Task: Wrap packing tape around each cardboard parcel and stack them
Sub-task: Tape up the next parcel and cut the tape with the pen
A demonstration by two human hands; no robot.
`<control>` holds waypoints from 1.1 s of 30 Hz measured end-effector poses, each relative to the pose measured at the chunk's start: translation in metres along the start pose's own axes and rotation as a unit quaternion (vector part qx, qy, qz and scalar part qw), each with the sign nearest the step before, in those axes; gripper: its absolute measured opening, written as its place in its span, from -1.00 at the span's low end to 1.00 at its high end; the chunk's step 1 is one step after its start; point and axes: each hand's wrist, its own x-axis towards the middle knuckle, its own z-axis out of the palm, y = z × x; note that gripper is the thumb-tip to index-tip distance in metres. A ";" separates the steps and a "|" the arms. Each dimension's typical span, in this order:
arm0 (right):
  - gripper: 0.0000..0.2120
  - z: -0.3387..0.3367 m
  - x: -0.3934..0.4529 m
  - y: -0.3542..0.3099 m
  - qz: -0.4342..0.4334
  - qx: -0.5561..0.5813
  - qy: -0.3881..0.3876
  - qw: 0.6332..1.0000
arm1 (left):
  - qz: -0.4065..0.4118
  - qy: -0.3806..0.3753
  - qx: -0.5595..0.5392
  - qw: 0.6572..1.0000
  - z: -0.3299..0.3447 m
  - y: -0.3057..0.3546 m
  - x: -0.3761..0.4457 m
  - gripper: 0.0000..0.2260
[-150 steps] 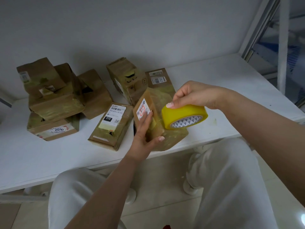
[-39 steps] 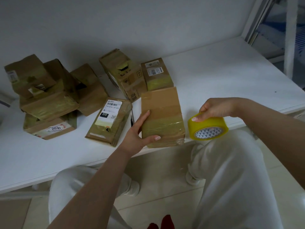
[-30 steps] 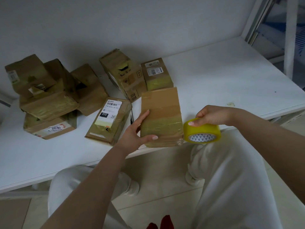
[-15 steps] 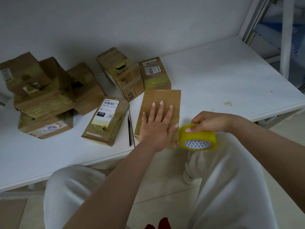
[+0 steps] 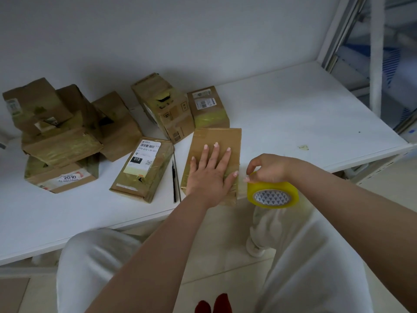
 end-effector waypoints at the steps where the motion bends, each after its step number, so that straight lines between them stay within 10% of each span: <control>1: -0.62 0.005 0.000 0.001 0.009 -0.036 0.004 0.999 | -0.001 0.000 -0.005 1.000 0.000 -0.002 0.000 -0.42; 15: -0.83 0.020 0.003 0.033 -0.095 0.180 0.063 0.977 | 0.023 0.012 -0.116 0.993 -0.012 -0.025 0.004 -0.39; 19: -0.85 0.023 0.010 0.034 -0.097 0.199 0.068 0.973 | -0.066 0.191 -0.493 0.846 -0.016 -0.045 -0.009 -0.60; 21: -0.85 0.022 0.013 0.032 -0.096 0.205 0.074 0.971 | -0.218 0.272 -0.483 0.803 -0.013 -0.063 -0.010 -0.73; 33: -0.93 0.024 0.024 0.034 -0.102 0.178 0.049 0.977 | -0.356 0.055 -0.221 0.906 0.051 -0.104 0.017 -0.77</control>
